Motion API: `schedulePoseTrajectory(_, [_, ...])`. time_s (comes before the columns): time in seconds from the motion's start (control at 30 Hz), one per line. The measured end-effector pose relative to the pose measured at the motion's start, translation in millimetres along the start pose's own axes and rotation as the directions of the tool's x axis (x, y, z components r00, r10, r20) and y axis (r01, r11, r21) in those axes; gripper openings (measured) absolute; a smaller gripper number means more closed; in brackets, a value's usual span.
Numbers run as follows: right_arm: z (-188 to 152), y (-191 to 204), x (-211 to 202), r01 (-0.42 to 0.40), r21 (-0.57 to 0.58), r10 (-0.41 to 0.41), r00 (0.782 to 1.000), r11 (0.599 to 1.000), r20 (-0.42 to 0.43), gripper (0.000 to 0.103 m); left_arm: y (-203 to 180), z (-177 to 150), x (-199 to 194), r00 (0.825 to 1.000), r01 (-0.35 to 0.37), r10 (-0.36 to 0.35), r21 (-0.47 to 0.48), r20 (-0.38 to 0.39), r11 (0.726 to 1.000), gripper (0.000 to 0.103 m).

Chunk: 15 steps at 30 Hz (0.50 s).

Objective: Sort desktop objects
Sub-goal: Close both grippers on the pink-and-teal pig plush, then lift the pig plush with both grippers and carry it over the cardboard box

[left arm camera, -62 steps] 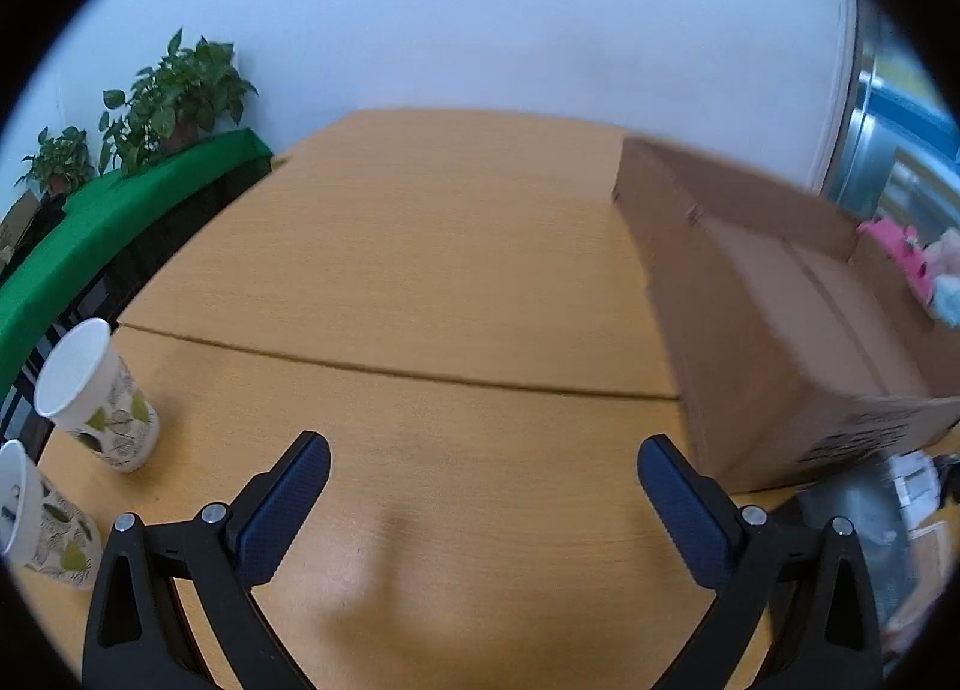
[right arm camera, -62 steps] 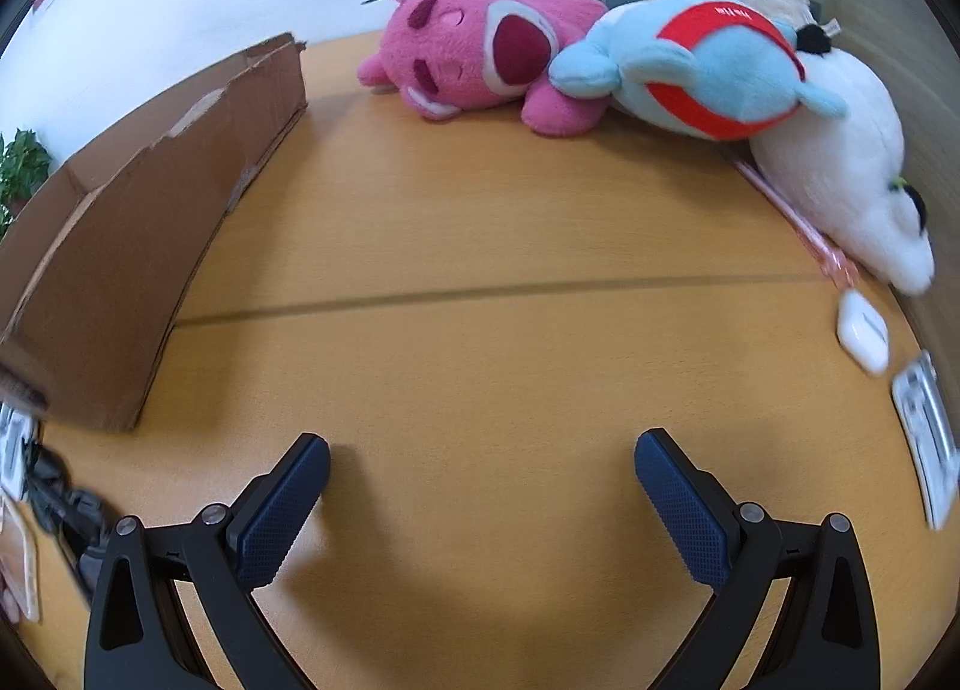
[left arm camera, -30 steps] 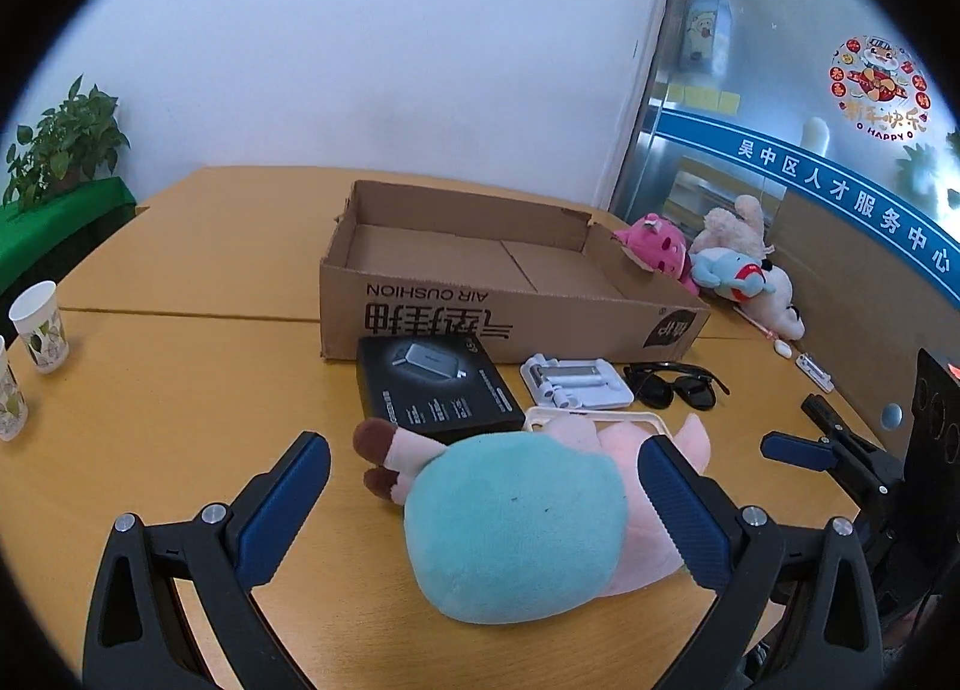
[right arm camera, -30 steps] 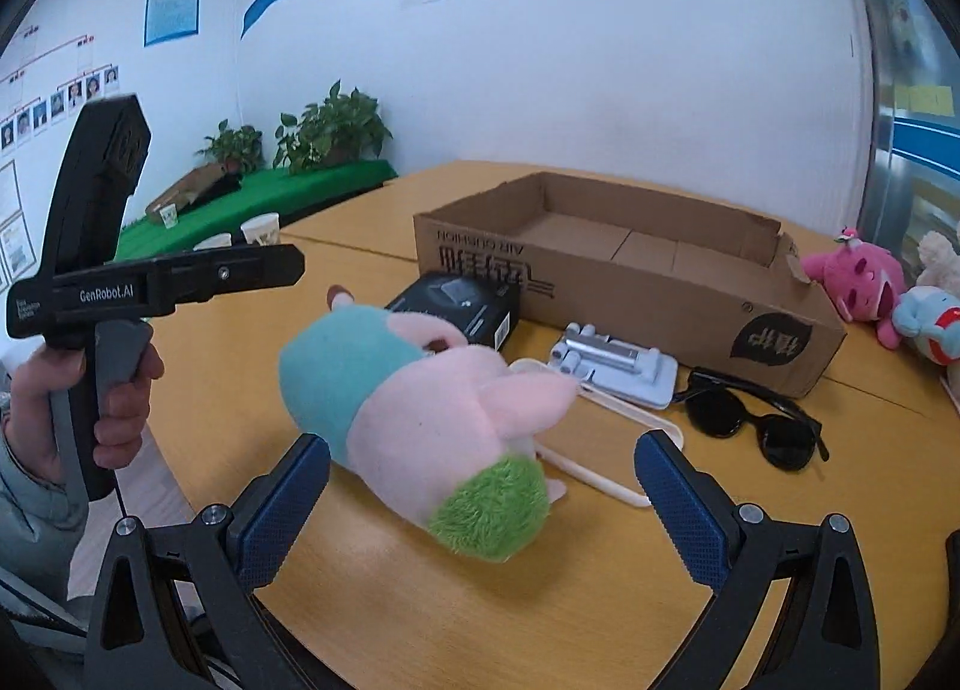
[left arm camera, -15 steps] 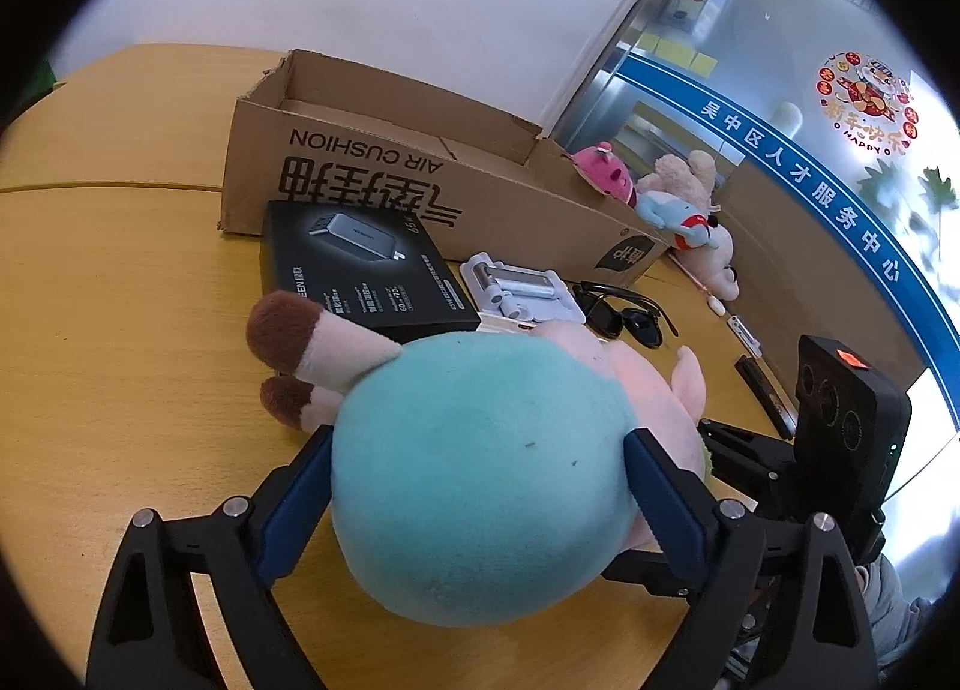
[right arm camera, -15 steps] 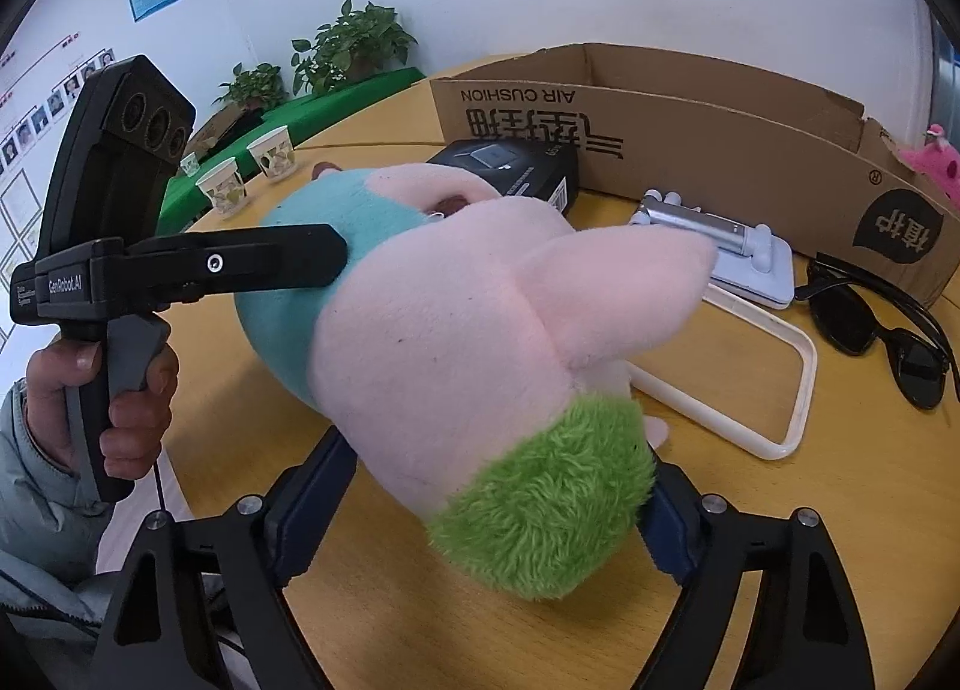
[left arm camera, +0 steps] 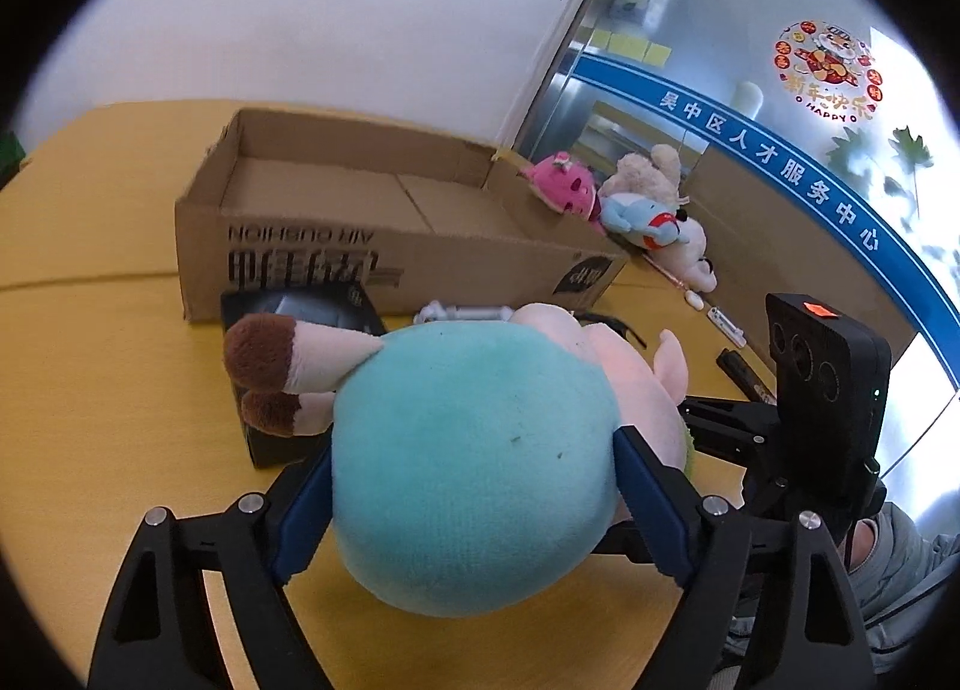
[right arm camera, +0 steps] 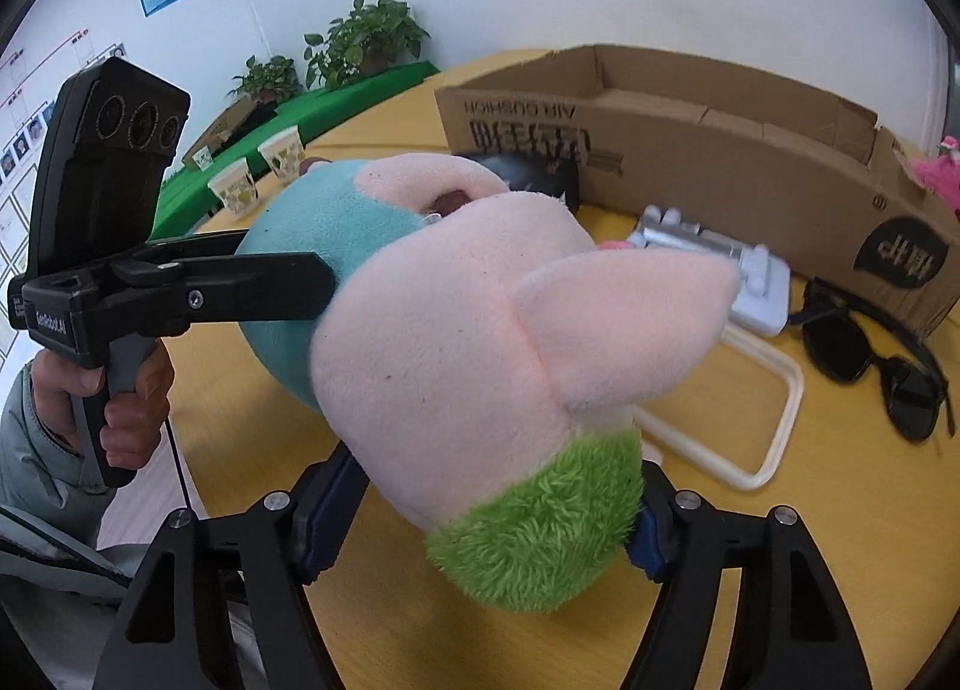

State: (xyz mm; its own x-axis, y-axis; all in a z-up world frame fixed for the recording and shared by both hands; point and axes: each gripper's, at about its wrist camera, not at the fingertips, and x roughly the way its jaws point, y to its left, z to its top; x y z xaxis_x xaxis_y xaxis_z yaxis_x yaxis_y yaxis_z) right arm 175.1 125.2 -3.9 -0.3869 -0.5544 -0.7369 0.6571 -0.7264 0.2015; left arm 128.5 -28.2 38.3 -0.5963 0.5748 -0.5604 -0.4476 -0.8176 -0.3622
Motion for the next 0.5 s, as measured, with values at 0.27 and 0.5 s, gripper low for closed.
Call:
schedulePoseTrajectory(0.27, [102, -12, -71, 0.113, -0.129, -0.082, 0.971, 0.985, 0.225, 0.072, -26, 120, -29, 0.973, -0.02, -0.019, 0.166, 0.232, 0.986, 0.086])
schedulePoseTrajectory(0.5, [202, -16, -140, 0.238, -0.237, -0.119, 0.896, 0.942, 0.429, 0.073, -50, 207, -65, 0.906, -0.096, -0.038, 0.293, 0.422, 0.951, 0.086])
